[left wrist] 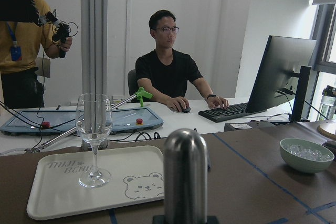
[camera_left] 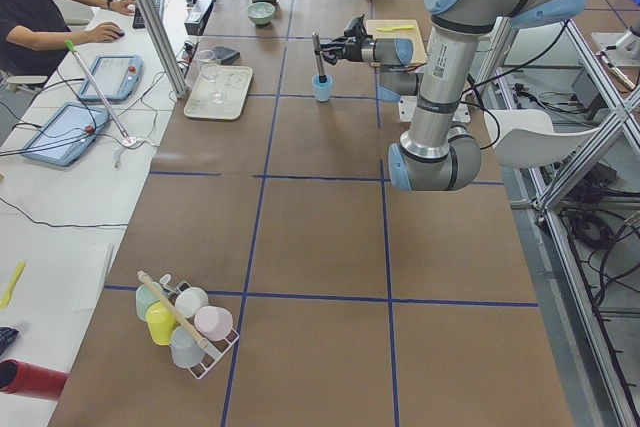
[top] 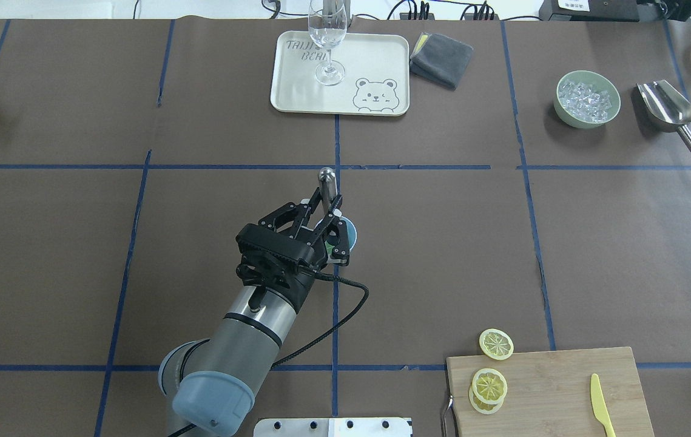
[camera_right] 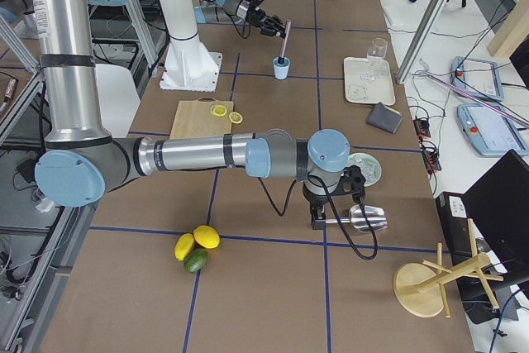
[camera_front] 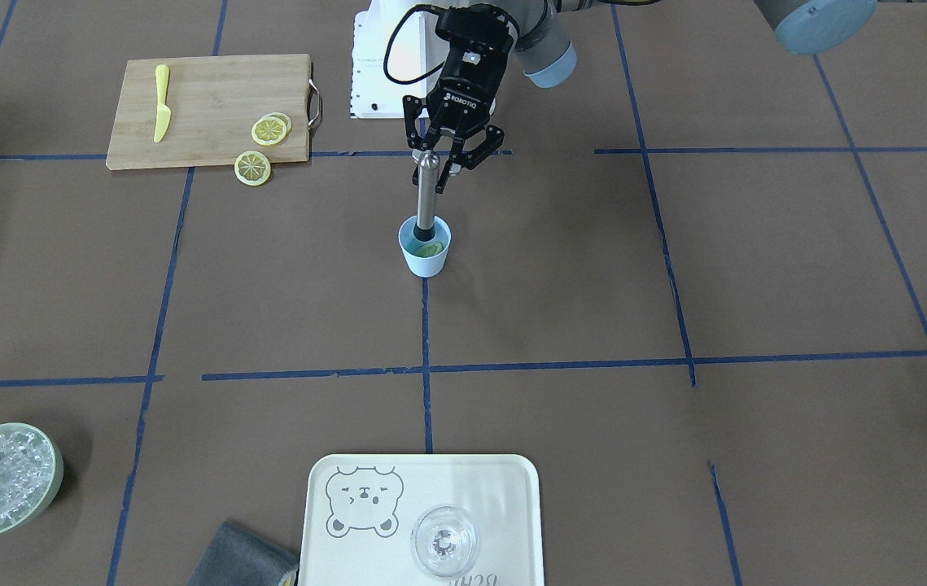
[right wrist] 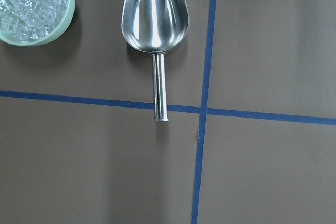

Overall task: Squeeze lemon into cup
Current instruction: 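Press the muddler down into the cup onto the lemon slice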

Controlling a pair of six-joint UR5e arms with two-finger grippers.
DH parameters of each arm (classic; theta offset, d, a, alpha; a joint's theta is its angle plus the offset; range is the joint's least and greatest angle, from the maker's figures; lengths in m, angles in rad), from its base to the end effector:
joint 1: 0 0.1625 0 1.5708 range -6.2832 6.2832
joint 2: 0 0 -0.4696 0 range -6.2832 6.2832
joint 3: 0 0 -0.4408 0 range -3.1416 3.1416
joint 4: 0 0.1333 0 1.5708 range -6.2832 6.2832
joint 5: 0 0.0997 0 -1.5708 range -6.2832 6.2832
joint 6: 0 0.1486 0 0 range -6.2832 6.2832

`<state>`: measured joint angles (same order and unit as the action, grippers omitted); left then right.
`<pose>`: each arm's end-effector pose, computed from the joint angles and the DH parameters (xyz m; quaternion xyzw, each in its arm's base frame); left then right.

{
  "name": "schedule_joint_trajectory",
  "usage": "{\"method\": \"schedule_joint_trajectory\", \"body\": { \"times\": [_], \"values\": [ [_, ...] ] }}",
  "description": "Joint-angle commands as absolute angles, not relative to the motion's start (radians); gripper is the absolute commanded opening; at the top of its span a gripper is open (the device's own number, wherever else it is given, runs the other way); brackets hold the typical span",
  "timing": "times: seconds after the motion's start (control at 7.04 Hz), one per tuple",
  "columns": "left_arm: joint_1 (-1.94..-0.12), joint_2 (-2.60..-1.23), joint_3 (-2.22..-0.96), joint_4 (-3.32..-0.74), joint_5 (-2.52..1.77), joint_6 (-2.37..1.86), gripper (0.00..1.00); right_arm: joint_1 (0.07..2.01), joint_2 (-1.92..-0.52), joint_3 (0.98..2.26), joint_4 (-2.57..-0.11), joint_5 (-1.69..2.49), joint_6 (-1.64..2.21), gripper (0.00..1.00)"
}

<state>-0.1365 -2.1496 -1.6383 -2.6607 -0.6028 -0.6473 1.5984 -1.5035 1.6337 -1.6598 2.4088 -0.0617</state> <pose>0.6344 -0.3452 0.1779 0.6009 0.4308 -0.1086 0.6645 0.0386 -0.5715 0.6690 0.0370 -0.4055 -0.0240 0.9130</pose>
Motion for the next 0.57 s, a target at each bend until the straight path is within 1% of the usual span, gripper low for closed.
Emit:
{"method": "schedule_joint_trajectory", "body": {
  "times": [0.0,0.14,0.43],
  "values": [
    [-0.137,-2.151,-1.606,-2.681,-0.601,-0.647,0.00,1.600,-1.503,1.634,-1.660,2.410,-0.061,1.00],
    [-0.137,-2.152,-1.579,-2.712,-0.601,-0.647,0.00,1.600,-1.503,1.634,-1.660,2.410,-0.063,1.00],
    [-0.137,-2.164,-1.568,-2.720,-0.609,-0.649,0.00,1.600,-1.503,1.634,-1.660,2.410,-0.061,1.00]
  ]
}}
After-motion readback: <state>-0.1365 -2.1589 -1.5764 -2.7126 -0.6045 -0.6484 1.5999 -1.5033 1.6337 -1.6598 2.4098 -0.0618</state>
